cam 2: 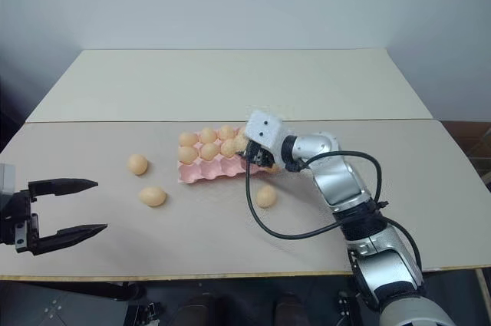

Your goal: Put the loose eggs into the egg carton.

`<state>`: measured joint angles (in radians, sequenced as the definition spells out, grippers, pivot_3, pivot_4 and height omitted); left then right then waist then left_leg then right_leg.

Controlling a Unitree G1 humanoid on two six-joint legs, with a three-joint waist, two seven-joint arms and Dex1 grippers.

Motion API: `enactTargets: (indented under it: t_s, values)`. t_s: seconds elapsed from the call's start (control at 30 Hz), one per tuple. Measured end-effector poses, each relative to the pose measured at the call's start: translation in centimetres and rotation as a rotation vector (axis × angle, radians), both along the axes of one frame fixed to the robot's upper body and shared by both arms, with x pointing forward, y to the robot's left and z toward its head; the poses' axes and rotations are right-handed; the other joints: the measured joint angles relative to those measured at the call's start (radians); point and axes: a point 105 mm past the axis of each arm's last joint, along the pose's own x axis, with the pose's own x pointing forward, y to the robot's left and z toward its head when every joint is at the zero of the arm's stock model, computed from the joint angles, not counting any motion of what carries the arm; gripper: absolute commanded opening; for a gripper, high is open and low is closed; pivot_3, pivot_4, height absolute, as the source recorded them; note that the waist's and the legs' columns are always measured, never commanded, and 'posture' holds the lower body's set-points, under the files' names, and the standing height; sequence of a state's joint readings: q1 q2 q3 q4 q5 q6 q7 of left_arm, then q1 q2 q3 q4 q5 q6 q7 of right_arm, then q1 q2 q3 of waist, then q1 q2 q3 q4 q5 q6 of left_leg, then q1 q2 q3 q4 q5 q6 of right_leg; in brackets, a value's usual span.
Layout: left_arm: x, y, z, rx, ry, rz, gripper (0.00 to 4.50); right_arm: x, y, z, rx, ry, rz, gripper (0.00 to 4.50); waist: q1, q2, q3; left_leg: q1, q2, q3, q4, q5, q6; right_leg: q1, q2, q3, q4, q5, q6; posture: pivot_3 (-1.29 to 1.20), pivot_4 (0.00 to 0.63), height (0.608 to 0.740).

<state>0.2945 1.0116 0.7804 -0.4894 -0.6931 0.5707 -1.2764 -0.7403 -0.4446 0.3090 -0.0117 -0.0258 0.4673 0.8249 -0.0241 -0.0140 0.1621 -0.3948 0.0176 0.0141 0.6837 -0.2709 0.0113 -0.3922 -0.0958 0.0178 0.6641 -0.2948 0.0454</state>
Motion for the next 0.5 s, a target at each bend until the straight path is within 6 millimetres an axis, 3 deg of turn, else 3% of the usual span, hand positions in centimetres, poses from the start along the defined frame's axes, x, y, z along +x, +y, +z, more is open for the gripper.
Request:
enactTargets:
  t_s: [0.03,0.1,0.27,0.5]
  values:
    - [-0.02,0.02,0.02,-0.001,-0.002,0.002,4.50,-0.01,-0.02,-0.05,0.000,0.001,0.000,2.41,0.000,0.000,0.000,0.000,0.000,0.000,0.000,0.000,0.000,0.000,0.000,0.000,0.000,0.000,0.000,0.00,0.150,0.740]
    - [-0.07,0.02,-0.06,-0.004,-0.002,0.004,4.50,-0.04,-0.04,-0.14,0.000,-0.001,0.002,2.90,-0.001,0.000,0.000,0.000,0.000,0.000,0.000,0.000,0.000,0.000,0.000,0.000,0.000,0.000,0.000,0.00,0.150,0.740]
    - [-0.10,0.04,-0.19,-0.007,0.001,0.011,4.50,0.17,-0.20,-0.37,-0.005,-0.005,-0.001,4.47,-0.003,0.000,0.000,0.000,0.000,0.000,-0.001,0.000,0.000,0.000,0.000,0.000,0.000,0.000,0.000,0.00,0.150,0.740]
    - [-0.07,0.04,-0.17,-0.007,-0.001,0.013,4.50,0.25,-0.69,-0.55,-0.028,-0.028,-0.012,4.47,-0.006,0.000,0.000,0.000,0.000,0.000,-0.001,0.000,0.000,0.000,0.000,0.000,0.000,0.000,0.000,0.00,0.150,0.740]
